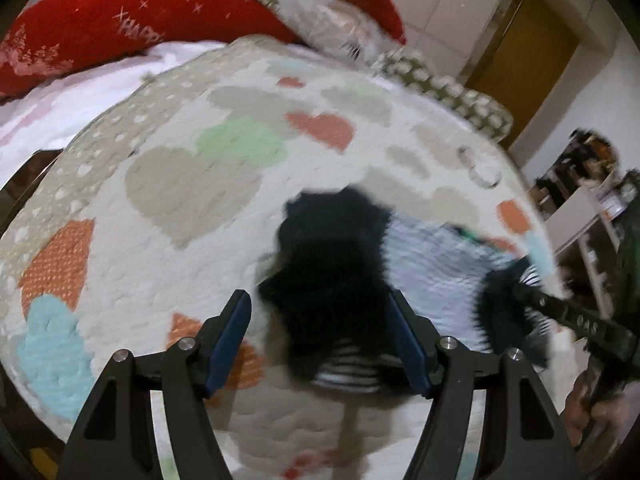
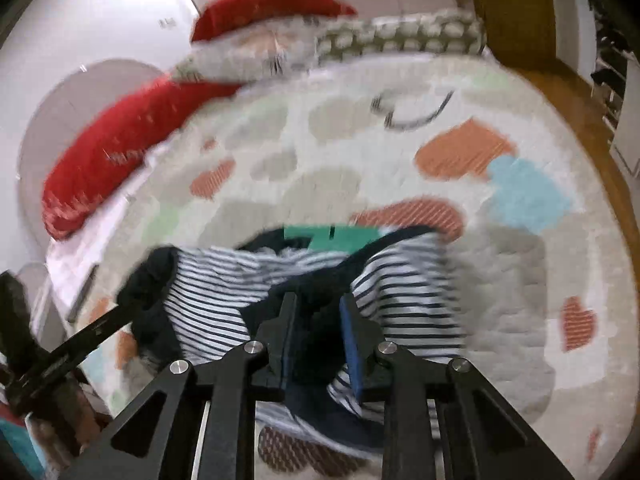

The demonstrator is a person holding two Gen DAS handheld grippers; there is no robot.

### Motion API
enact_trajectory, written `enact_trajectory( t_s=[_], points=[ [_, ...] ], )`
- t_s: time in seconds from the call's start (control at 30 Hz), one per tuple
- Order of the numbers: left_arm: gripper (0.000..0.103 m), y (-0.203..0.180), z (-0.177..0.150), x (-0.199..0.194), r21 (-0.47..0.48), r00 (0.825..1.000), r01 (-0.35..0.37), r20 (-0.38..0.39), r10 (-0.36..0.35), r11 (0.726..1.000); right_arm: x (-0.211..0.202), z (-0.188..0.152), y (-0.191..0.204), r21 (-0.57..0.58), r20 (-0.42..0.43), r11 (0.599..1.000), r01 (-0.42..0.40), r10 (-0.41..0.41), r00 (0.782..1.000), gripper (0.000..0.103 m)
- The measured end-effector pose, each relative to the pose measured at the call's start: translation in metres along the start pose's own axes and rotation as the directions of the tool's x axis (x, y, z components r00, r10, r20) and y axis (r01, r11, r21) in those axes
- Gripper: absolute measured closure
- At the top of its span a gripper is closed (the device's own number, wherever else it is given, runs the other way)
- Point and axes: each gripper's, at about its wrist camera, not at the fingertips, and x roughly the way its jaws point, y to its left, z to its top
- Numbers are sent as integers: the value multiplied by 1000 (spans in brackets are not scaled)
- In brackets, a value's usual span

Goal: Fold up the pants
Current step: 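Lift the pants with the right gripper and fold them toward the left gripper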

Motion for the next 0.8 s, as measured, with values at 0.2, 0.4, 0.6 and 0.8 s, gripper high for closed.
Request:
enact_trajectory(
  t_s=[0.2,0.4,0.6,0.8],
  points=[
    [35,25,-7,-1,-68,997,67,-25,-69,995,35,-1,-1,71,-50,996,-59,63,997,77],
    [35,32,-5,-20,-97,995,98,3,-98,990,-19,4,-5,48,46,996,-74,72,996,78],
    [35,33,-8,-24,-95,995,103,-8,-104,990,7,-22,21,-125,-27,984,129,-133,991,74],
    [35,49,-9,-34,-132,994,106,22,-104,985,-6,-21,7,-8,10,999,33,-33,999,93]
  ],
)
